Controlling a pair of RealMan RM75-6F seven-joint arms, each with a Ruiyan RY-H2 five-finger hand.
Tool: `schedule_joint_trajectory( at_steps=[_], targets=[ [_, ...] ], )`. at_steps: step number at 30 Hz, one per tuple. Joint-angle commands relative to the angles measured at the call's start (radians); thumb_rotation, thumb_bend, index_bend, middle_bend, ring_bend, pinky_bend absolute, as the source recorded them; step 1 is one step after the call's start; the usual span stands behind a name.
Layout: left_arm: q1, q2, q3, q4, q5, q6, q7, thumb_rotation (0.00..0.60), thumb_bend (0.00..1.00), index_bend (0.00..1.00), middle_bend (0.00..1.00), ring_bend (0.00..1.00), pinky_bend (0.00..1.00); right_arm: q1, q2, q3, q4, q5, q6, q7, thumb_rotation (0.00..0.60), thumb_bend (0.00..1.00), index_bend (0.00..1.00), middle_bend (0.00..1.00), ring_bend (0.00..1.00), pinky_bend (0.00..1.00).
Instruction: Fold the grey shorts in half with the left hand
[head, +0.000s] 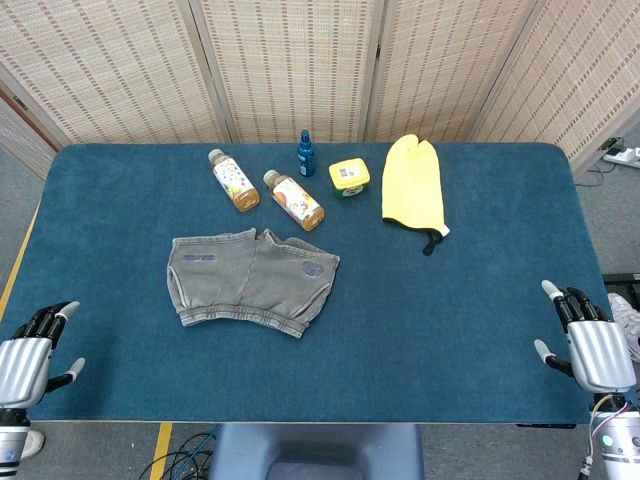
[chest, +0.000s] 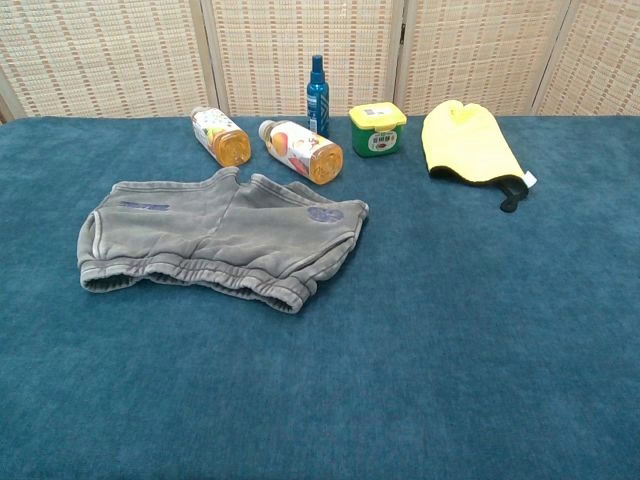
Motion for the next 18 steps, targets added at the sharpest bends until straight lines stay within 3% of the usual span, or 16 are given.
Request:
schedule_joint_trajectory(
  at_steps=[1,10,18],
  targets=[
    [-0.002,-0.001,0.0,0.001,0.003,0.0,0.001,0.6,0.26,0.16,0.18,0.16,0.34,-0.001,0.0,0.0,0.0,0.0,0.001,0.0,0.6,0.25,0.08,0.21,0.18,0.32],
    [-0.031,-0.006,-0.006,0.04,0.03,-0.022,-0.036,0.6,0.26,0.16,0.18,0.16,0.34,-0.007,0.006,0.002,-0.005,-0.01,0.021,0.001,0.6,0.25,0.08,0.21,0.18,0.32],
    [-0.14,-0.048,-0.026,0.184,0.113,-0.093,-0.14,0.6,0.26,0.18,0.18,0.17,0.34,-0.007,0.026,0.009,-0.022,-0.029,0.042,-0.007,0.6,0.25,0.08,0.21,0.18,0.32]
  ],
)
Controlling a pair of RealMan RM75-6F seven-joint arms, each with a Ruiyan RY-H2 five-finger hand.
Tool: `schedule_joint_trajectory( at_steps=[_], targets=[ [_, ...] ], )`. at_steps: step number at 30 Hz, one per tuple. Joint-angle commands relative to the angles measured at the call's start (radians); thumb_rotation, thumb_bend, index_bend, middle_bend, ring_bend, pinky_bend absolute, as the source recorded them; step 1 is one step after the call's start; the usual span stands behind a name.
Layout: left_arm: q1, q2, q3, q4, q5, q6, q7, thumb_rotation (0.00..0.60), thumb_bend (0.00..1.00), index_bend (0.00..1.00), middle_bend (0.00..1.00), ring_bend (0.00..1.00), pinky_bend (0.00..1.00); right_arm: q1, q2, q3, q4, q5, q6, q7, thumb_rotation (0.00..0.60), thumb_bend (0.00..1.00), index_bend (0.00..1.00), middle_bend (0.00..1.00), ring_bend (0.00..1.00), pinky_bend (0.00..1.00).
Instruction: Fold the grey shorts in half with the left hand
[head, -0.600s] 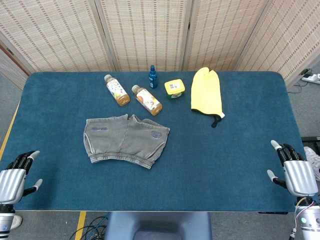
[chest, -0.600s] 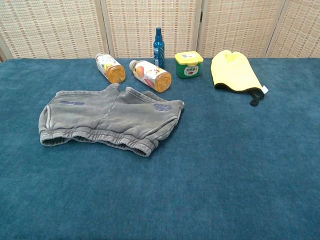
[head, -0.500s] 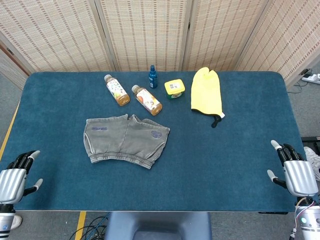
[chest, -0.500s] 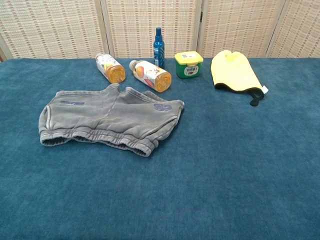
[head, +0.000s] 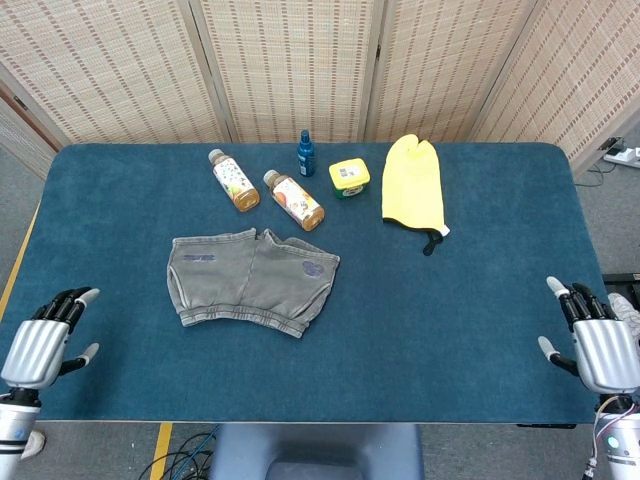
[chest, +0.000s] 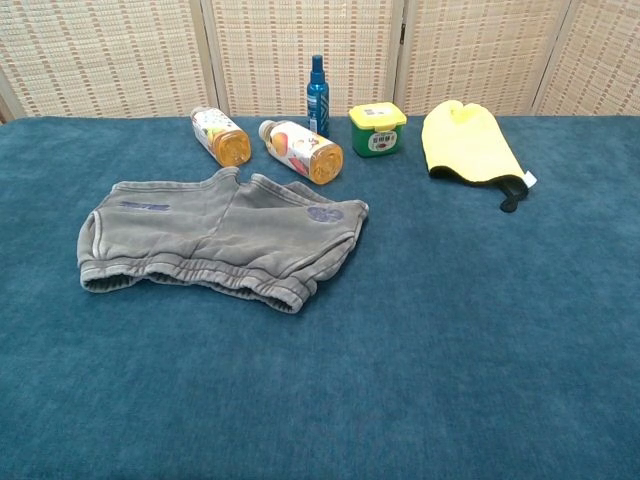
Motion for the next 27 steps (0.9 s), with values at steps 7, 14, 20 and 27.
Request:
schedule_joint_trajectory(
  at_steps=[7,14,20,27],
  targets=[
    [-0.175,-0.123,-0.017,0.28,0.133,-0.075,-0.171,0.6,0.26,0.23,0.2,0.21,0.34,-0.005,0.013,0.001,-0.016,-0.008,0.014,-0.003,0.6,0.25,0.08,0.21,0.18,0.32],
    [-0.277,-0.235,-0.007,0.502,0.195,-0.087,-0.241,0.6,0.26,0.26,0.26,0.25,0.34,-0.014,0.018,-0.003,-0.023,-0.005,0.02,-0.009,0.6,0.25,0.08,0.21,0.18,0.32],
    [-0.348,-0.314,0.016,0.669,0.222,-0.111,-0.284,0.6,0.26,0.28,0.42,0.42,0.48,-0.018,0.025,-0.001,-0.032,-0.004,0.025,-0.016,0.6,0.25,0.08,0.21,0.18,0.32],
    [-0.409,-0.39,0.057,0.82,0.237,-0.154,-0.338,0.6,0.26,0.3,0.69,0.65,0.78,-0.021,0.026,-0.002,-0.036,0.004,0.022,-0.023,0.6,0.25,0.08,0.21,0.18,0.32]
  ],
)
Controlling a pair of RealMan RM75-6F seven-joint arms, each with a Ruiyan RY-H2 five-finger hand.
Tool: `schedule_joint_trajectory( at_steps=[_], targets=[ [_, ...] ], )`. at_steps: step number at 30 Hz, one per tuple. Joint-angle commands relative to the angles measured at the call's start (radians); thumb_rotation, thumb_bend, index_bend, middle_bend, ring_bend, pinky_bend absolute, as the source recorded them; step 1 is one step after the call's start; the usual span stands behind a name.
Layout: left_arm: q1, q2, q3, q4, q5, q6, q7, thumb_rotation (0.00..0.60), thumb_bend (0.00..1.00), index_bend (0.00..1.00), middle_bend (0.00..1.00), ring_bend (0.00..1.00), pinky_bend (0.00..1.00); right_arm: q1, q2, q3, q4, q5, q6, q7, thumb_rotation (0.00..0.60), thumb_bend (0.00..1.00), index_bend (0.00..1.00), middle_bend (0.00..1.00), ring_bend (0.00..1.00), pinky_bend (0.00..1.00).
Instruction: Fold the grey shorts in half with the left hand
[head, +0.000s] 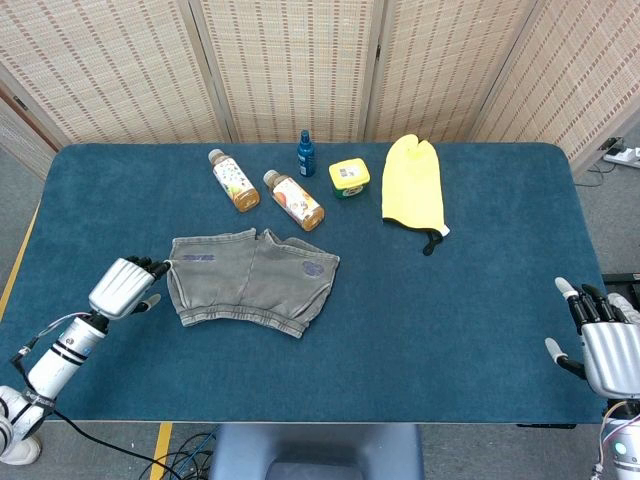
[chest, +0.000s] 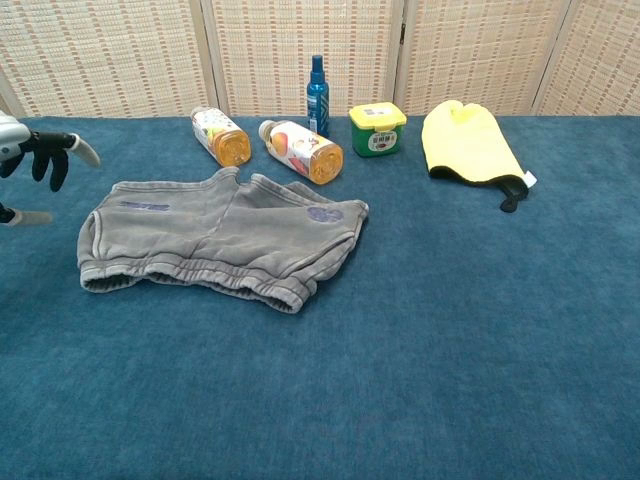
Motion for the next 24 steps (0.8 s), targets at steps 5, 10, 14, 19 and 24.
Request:
schedule_joint_trajectory(
  at_steps=[5,10,14,19,24],
  targets=[
    [-0.058,-0.101,0.057,0.162,0.023,-0.033,-0.056,0.6,0.26,0.3,0.73,0.69,0.81,-0.001,-0.002,0.0,-0.002,0.011,-0.009,-0.007,0.6,0.25,0.08,0.21,0.18,0.32],
    [-0.067,-0.141,0.093,0.266,0.032,-0.039,-0.072,0.6,0.26,0.31,0.79,0.74,0.84,-0.001,0.001,0.0,-0.011,0.015,-0.012,-0.018,0.6,0.25,0.08,0.21,0.18,0.32],
    [-0.065,-0.156,0.112,0.33,0.029,-0.034,-0.093,0.6,0.24,0.31,0.81,0.76,0.84,-0.003,0.002,0.0,-0.019,0.019,-0.013,-0.028,0.6,0.25,0.08,0.21,0.18,0.32],
    [-0.062,-0.189,0.129,0.426,0.021,-0.047,-0.102,0.6,0.2,0.31,0.81,0.76,0.84,0.0,0.0,-0.001,-0.028,0.021,-0.019,-0.04,0.6,0.25,0.08,0.21,0.18,0.32],
    [-0.062,-0.227,0.139,0.497,0.006,-0.079,-0.128,0.6,0.2,0.32,0.81,0.76,0.84,0.001,0.003,0.001,-0.042,0.023,-0.02,-0.058,0.6,0.25,0.08,0.21,0.19,0.32]
  ],
)
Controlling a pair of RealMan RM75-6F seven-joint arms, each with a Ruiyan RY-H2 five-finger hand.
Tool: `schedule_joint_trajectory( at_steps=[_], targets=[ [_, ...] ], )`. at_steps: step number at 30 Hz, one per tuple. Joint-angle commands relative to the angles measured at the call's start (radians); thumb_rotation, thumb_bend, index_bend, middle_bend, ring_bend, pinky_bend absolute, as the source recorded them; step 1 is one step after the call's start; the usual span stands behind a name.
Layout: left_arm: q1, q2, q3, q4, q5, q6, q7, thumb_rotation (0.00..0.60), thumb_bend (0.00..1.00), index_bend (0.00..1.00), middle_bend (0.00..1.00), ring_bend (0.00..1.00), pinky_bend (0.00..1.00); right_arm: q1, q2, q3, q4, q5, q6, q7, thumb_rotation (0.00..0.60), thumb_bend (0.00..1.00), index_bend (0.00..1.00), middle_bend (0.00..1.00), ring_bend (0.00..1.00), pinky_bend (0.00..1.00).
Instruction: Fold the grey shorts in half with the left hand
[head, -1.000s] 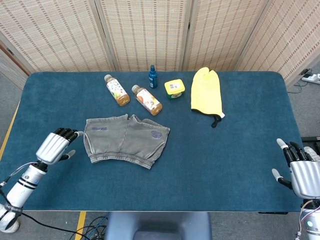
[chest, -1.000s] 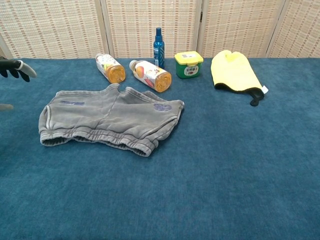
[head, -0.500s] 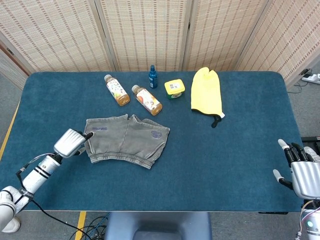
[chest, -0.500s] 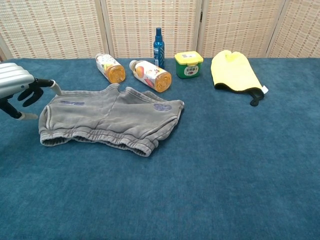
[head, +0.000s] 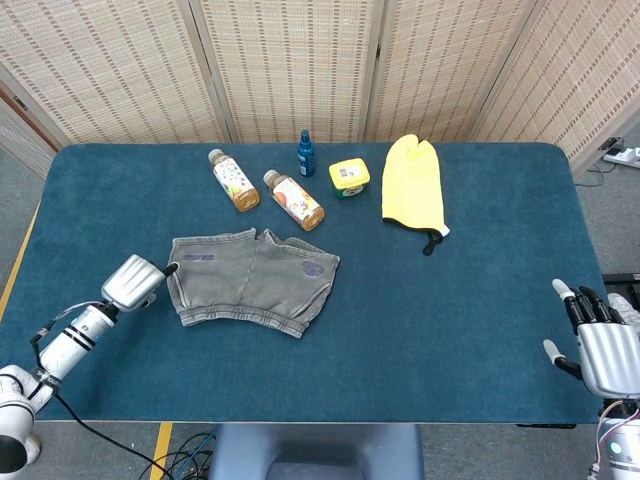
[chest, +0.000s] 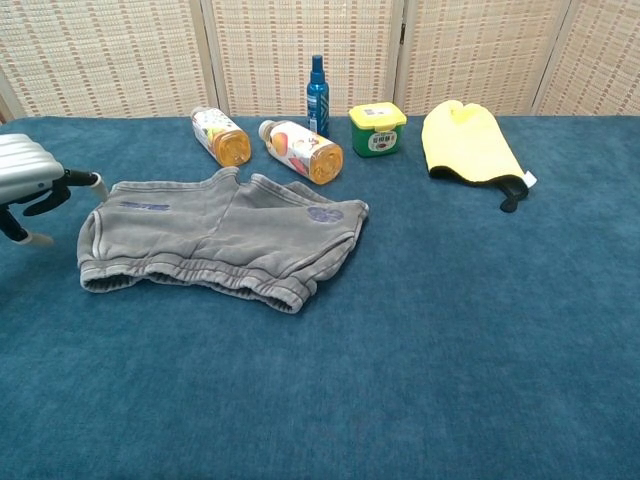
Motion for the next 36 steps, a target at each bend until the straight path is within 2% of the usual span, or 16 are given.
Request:
schedule_joint_trajectory(
  at_steps=[1,7,16,27,36],
  targets=[
    [0.0,-0.03,0.008,0.04,-0.015,-0.025,-0.024,0.6,0.2,0.32,0.81,0.76,0.84,0.0,0.002,0.001,-0.008,0.002,0.001,-0.009,0.6,0.25,0.08,0.21,0.19,0.32],
    [-0.009,-0.067,0.017,0.073,-0.028,-0.049,-0.049,0.6,0.2,0.32,0.81,0.76,0.84,-0.003,0.004,0.002,-0.027,0.011,0.002,-0.033,0.6,0.25,0.08,0.22,0.21,0.32],
    [-0.038,-0.103,0.023,0.08,-0.037,-0.011,-0.071,0.6,0.2,0.32,0.81,0.76,0.84,-0.005,0.004,0.005,-0.037,0.017,0.006,-0.047,0.6,0.25,0.08,0.23,0.25,0.32],
    [-0.064,-0.125,0.035,0.083,-0.045,-0.025,-0.065,0.6,0.2,0.32,0.81,0.76,0.84,-0.018,0.003,0.003,-0.026,0.026,0.015,-0.033,0.6,0.25,0.08,0.23,0.26,0.32],
    [-0.069,-0.131,0.041,0.08,-0.055,-0.047,-0.074,0.6,0.2,0.41,0.81,0.76,0.84,-0.02,0.0,0.003,-0.023,0.026,0.017,-0.032,0.6,0.25,0.08,0.24,0.28,0.32]
  ],
)
